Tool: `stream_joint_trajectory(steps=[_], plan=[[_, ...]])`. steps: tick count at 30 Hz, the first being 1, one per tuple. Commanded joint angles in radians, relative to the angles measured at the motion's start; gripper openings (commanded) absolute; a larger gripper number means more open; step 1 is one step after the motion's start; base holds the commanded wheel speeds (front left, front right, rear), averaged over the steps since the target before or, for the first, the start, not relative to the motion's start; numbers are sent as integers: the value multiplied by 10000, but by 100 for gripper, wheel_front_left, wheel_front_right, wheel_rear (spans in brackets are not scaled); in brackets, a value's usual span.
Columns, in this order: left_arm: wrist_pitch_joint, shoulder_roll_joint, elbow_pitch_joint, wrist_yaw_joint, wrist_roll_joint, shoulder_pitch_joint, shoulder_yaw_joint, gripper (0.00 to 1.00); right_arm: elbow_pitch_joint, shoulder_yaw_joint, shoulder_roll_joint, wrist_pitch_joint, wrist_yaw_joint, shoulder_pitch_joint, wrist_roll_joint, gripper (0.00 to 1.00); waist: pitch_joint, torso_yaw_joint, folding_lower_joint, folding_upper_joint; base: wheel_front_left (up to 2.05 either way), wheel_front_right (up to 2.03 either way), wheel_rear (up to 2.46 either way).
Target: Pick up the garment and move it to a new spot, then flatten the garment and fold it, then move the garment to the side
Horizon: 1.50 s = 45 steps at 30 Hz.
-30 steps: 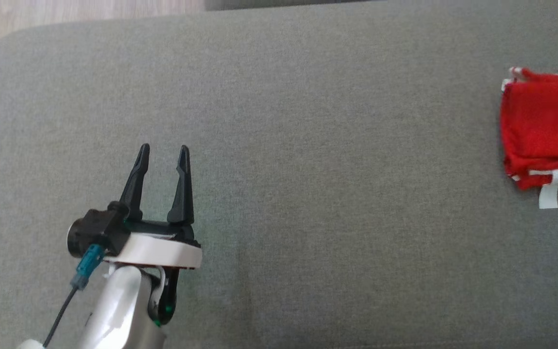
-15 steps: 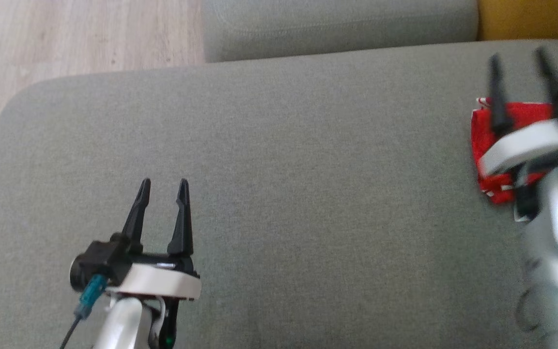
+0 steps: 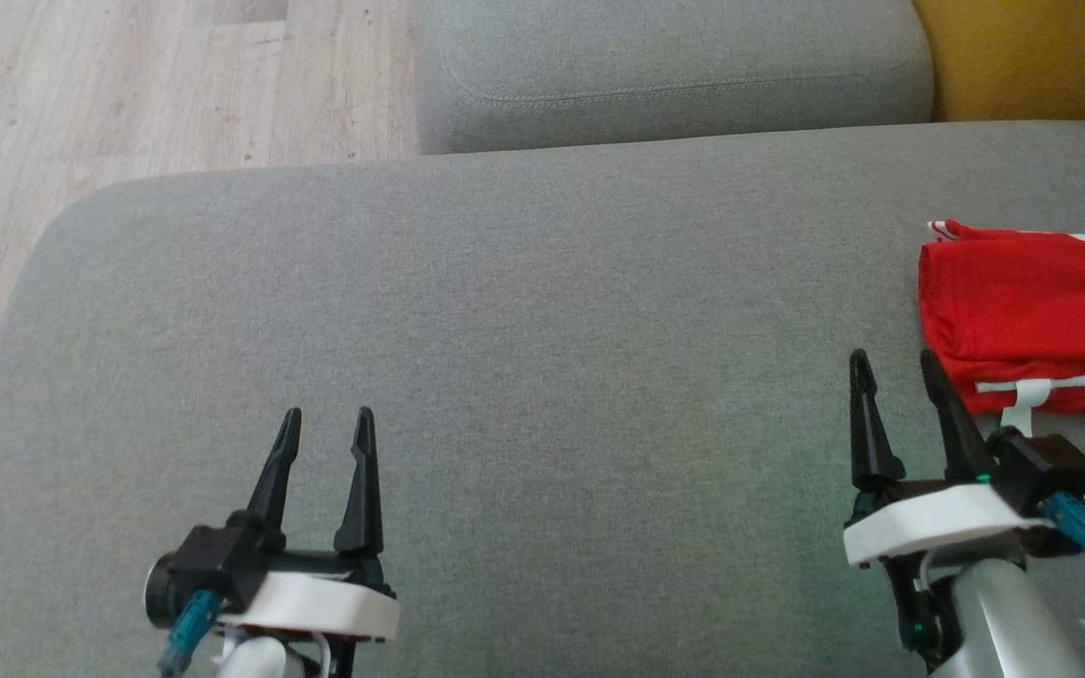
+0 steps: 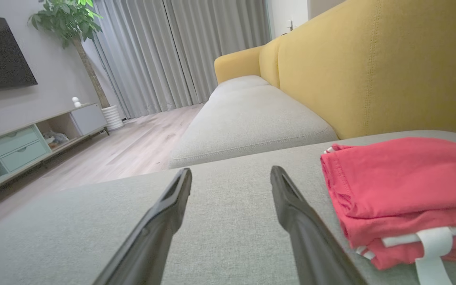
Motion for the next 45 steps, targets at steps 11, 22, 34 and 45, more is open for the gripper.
stream_joint_trajectory(steps=[11,22,34,45], plan=[[-49,43,-463,83,-139,-319,257,100,-984,572,-23,-136,65,-97,0,100,38,-33,2,0,0,0,0],[-49,43,-470,192,-138,-400,155,100,-1000,666,-23,-137,65,-36,-41,100,63,-27,2,0,0,0,0],[-49,43,-473,244,-69,-442,112,100,-939,748,-22,-137,65,-28,-36,100,95,0,2,0,0,0,0],[-49,43,-446,261,-46,-478,94,100,-880,758,-22,-137,65,-52,-35,100,127,-13,2,0,0,0,0]])
